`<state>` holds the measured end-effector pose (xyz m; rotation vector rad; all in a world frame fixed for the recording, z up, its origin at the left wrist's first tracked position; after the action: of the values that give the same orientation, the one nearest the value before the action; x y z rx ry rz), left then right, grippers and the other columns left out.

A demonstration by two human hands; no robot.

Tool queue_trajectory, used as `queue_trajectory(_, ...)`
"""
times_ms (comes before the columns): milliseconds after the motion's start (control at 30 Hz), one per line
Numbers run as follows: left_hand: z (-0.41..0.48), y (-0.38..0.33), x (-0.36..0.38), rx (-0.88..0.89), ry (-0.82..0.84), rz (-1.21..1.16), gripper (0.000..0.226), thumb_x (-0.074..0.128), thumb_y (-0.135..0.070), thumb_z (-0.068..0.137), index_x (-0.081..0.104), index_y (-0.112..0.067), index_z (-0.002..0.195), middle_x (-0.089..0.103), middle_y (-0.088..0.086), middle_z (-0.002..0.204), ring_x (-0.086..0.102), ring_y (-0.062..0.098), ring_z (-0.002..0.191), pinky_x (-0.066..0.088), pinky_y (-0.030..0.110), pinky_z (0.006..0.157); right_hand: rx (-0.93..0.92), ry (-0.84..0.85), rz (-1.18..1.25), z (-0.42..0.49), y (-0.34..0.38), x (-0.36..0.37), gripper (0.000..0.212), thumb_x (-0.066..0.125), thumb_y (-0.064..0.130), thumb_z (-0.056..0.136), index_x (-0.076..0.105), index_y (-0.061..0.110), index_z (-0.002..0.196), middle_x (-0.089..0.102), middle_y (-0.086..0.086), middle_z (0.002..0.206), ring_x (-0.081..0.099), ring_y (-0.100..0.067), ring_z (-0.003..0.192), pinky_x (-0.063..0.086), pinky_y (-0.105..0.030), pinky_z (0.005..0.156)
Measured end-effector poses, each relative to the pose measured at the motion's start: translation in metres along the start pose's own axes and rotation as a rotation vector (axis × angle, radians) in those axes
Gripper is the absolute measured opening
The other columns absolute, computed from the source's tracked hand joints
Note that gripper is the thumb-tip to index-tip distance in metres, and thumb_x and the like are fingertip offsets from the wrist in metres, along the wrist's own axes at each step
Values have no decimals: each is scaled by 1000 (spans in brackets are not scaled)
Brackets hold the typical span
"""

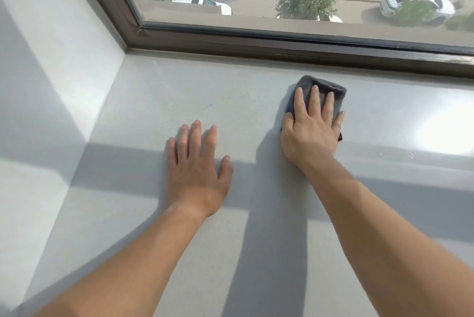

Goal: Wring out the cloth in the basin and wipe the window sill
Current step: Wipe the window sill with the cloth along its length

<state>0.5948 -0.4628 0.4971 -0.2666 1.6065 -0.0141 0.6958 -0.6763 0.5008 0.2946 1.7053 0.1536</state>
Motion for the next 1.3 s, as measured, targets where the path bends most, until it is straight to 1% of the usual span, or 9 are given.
queue_trajectory(100,-3,1,-2,-9,-14,-23,71,19,-49,89,21,-19,154,10,4,165,-2,24,152,1,48,122,-380,60,-59,-22,84,25,60,24,43,102,6,35,159,-3,6,168,-13,-23,154,-11,-52,122)
queue_trajectory(167,-2,0,-3,-3,-9,-46,72,19,-47,89,23,-18,154,10,4,166,-2,23,152,0,47,123,-436,87,-96,-21,74,22,60,24,43,103,6,34,159,-2,8,168,-12,-21,154,-9,-50,123)
queue_trajectory(300,-5,-2,-2,-4,18,-40,73,15,-47,88,18,-18,155,3,4,166,-8,23,152,-2,47,122,-205,-10,-46,-29,-24,-7,59,26,40,103,12,33,159,3,7,168,-7,-20,154,-5,-49,124)
queue_trajectory(400,-1,-2,-3,-4,18,-28,72,16,-46,88,18,-18,154,4,5,166,-8,25,152,-2,49,122,-53,-35,-14,-36,-23,-2,60,27,38,103,10,31,159,2,7,168,-9,-21,154,-6,-51,123)
queue_trajectory(567,3,1,-8,15,1,-117,73,17,-40,84,23,-17,153,9,6,165,-4,26,152,-3,49,122,-335,5,-54,-53,77,28,62,28,40,98,18,30,159,9,5,168,-3,-25,155,-2,-54,123)
queue_trajectory(767,6,14,-16,22,26,-378,66,35,-26,85,29,-16,150,10,5,165,-5,19,152,-10,40,122,-303,3,-23,-44,84,15,67,45,36,93,25,22,156,11,-3,168,-1,-27,155,-5,-49,124)
queue_trajectory(1000,-15,24,-7,163,26,-143,65,22,-41,90,31,-20,151,11,10,165,-2,27,153,-2,48,122,-257,-40,-99,-43,76,24,61,30,39,103,13,22,160,5,2,169,-3,-24,155,-4,-47,124)
queue_trajectory(1200,-18,18,-2,179,22,-76,65,28,-37,90,28,-18,152,13,14,164,0,31,152,4,53,122,209,-83,-78,-48,-18,3,62,24,41,102,8,25,160,-1,4,169,-8,-23,154,-5,-51,123)
queue_trajectory(1300,-18,18,-1,178,15,-104,64,31,-33,88,32,-17,150,17,14,163,3,31,152,5,53,122,-63,-77,-69,-56,62,23,63,27,41,101,12,26,160,4,5,169,-3,-25,155,-5,-51,124)
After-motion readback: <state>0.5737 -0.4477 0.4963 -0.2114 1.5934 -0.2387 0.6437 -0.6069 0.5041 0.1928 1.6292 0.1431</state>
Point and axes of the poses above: each hand's wrist, its own z-axis towards the middle knuckle, its own x-axis out of the palm, y = z × x, the point moved 9 cm from there along z, towards the middle knuckle
